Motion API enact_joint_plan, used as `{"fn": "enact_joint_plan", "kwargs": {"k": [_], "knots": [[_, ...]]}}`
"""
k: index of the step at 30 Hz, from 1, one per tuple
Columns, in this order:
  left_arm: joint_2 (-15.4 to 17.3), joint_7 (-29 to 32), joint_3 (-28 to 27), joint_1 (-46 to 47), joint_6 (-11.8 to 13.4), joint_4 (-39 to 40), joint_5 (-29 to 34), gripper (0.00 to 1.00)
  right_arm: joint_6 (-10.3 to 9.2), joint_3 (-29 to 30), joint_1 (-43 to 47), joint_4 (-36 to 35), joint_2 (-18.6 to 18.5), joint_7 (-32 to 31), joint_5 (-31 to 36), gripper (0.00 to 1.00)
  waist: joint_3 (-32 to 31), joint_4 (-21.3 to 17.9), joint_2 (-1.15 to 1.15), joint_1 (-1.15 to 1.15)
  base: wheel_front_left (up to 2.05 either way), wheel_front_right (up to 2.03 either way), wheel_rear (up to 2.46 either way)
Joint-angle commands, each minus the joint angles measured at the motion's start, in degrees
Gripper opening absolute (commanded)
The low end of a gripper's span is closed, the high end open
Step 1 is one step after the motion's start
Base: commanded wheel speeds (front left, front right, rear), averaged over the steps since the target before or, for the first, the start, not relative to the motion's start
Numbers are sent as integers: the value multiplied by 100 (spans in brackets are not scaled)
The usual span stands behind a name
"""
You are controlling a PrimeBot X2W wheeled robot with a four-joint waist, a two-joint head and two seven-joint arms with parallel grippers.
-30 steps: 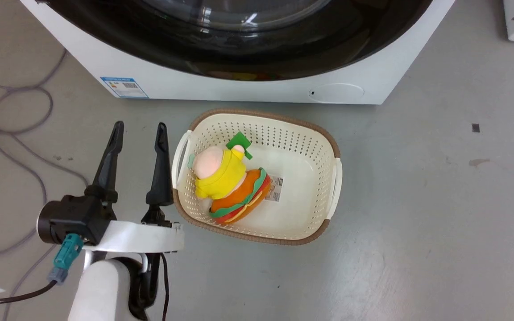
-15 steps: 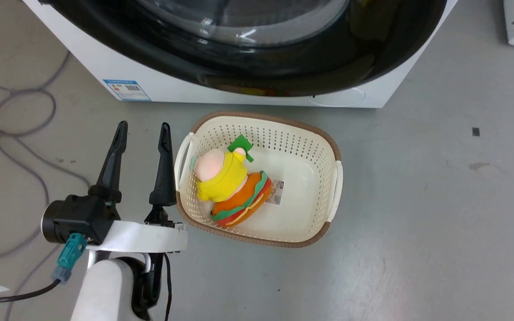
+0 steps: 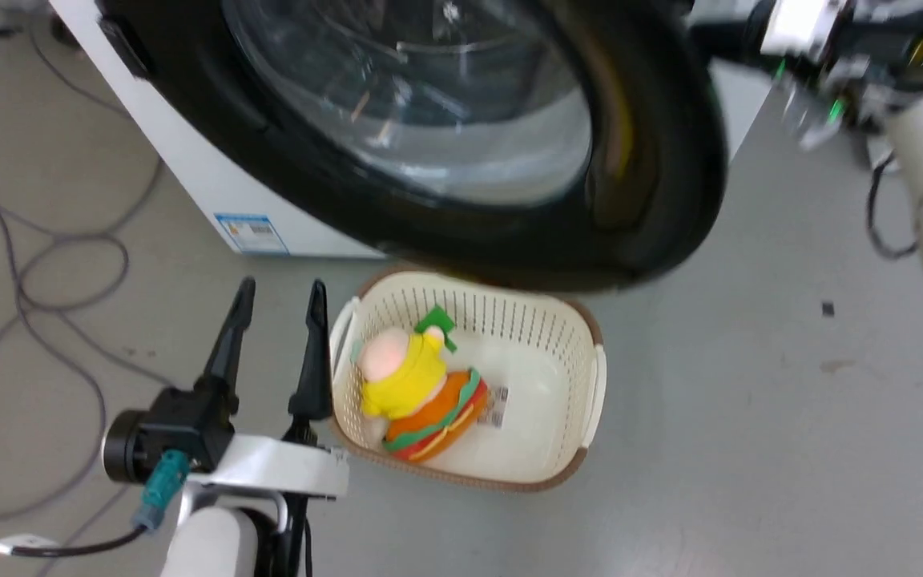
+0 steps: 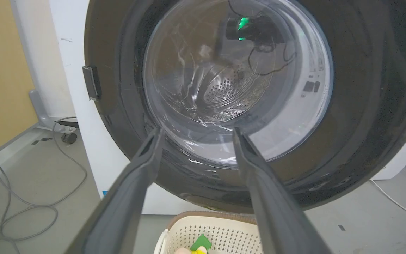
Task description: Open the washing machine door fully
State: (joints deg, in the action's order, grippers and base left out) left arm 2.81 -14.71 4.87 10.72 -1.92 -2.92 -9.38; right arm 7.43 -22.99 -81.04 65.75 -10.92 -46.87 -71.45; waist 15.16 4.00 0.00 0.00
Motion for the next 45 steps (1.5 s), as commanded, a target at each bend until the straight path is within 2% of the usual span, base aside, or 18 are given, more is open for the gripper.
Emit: {"fn": "enact_joint_plan", "kwargs": {"k": [1,17,45], "knots": [[7,-29,13,-86,37,-28,50,100,6,-4,217,-68,18,-50,-69,0,-220,19,0,0,0,0,0],[9,-29,125,-799,43,-428,254,100,6,80,2217,-1414,197,-535,-580,0,-1093,73,0,0,0,0,0],[13,-29,201,-955,79,-832,212,100,6,-51,4010,-3547,715,-1436,-1201,0,-1261,171,0,0,0,0,0]]}}
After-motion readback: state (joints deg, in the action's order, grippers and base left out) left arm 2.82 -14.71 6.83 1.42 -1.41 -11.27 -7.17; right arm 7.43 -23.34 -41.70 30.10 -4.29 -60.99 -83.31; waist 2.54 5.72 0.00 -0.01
